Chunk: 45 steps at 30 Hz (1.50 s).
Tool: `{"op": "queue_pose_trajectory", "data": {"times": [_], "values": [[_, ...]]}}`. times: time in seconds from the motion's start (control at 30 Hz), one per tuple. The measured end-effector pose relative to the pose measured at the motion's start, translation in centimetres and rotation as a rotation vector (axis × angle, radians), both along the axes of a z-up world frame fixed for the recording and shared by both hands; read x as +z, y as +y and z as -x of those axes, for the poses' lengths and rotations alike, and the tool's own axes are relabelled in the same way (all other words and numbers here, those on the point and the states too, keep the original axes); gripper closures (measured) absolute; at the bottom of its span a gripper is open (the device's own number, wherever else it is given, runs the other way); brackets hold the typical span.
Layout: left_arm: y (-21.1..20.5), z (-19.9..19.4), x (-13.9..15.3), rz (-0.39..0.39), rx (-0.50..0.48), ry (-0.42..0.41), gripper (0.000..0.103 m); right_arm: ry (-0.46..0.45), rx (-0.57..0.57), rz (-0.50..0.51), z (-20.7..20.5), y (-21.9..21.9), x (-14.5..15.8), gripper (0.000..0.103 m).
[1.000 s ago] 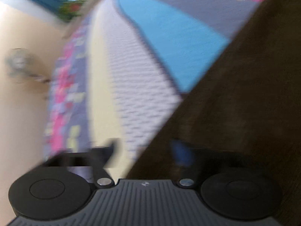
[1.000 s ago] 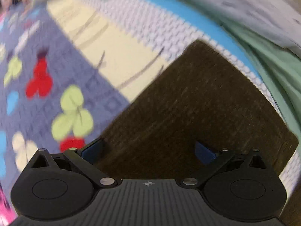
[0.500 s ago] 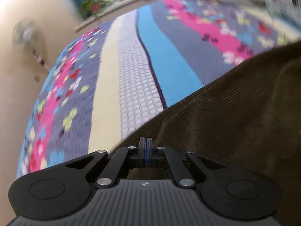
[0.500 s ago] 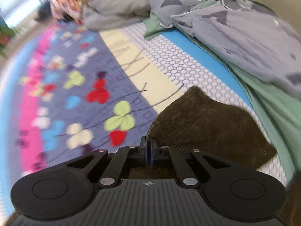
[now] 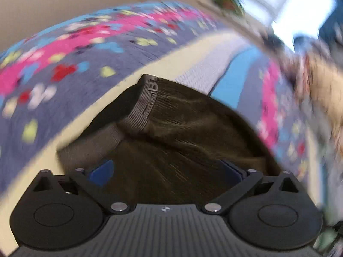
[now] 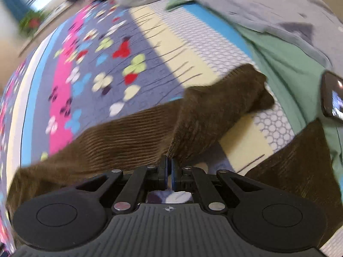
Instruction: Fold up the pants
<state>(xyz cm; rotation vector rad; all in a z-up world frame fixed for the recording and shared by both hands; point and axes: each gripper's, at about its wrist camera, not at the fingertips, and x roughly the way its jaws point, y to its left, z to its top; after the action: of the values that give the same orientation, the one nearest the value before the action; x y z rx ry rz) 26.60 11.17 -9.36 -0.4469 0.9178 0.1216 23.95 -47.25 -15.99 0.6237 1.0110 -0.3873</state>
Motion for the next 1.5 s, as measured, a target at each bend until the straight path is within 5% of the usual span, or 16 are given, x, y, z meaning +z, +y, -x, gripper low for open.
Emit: {"op": "queue_pose_trajectory", "data": {"times": [0.13,0.27,0.4,0.5,0.53,0.6,0.63,0.67,0.77,0.9,0.97,1.07,1.13,1.23,1.5], "values": [[-2.0,2.4,0.8,0.121,0.051,0.043,0.000,-0.014,0.147,0.011,3.1,1.7,5.0,0.103],[-3.2,-1.4,3.1,0.212,0.033,0.023,0.000,-0.088,0.207,0.027,8.2,2.7,9.3,0.103],[-7.4,-9.7,5.6,0.124,-0.147,-0.001,0.000,-0.145,0.134,0.002,11.9,2.2,9.1,0.103],[-11.4,-15.8,4.9,0.069,-0.230,0.027,0.000,-0.126,0.054,-0.056,12.3,1.2,7.6,0.101],[-12.2,-17.2,4.2,0.077,-0.220,0.057,0.000,-0.118,0.016,-0.084,11.7,0.8,7.2,0.097],[-12.7,-19.5,2.1,0.138,-0.155,0.125,0.000,-0.141,-0.060,-0.195,9.8,-0.4,6.3,0.070],[-12.6,-20.0,1.0,0.177,-0.114,0.150,0.000,-0.168,-0.078,-0.247,8.4,-0.7,5.7,0.028],[-12.3,-20.5,0.0,0.204,-0.082,0.163,0.000,-0.204,-0.105,-0.263,6.9,-0.9,5.0,0.007],[-11.9,-20.5,-2.3,0.210,-0.025,0.177,0.000,-0.151,-0.195,-0.221,2.4,-1.8,0.5,0.008],[-11.8,-20.0,-4.4,0.100,-0.036,0.189,0.000,0.184,-0.457,-0.312,-0.4,-4.0,-8.2,0.009],[-11.5,-19.7,-4.9,0.081,-0.047,0.197,0.000,0.158,-0.517,-0.376,-1.0,-4.7,-10.7,0.007],[-10.8,-19.8,-5.7,0.082,-0.033,0.213,0.000,0.145,-0.549,-0.340,-2.7,-4.7,-12.3,0.000],[-10.8,-20.2,-6.2,0.068,-0.024,0.212,0.000,0.202,-0.529,-0.264,-3.8,-3.8,-11.6,0.008],[-11.2,-20.0,-6.6,0.054,-0.017,0.204,0.000,0.210,-0.396,-0.093,-5.0,-3.3,-9.3,0.091],[-12.7,-21.8,-7.3,0.060,0.005,0.219,0.000,-0.007,-0.228,-0.022,-0.6,-3.0,-3.0,0.095]]}}
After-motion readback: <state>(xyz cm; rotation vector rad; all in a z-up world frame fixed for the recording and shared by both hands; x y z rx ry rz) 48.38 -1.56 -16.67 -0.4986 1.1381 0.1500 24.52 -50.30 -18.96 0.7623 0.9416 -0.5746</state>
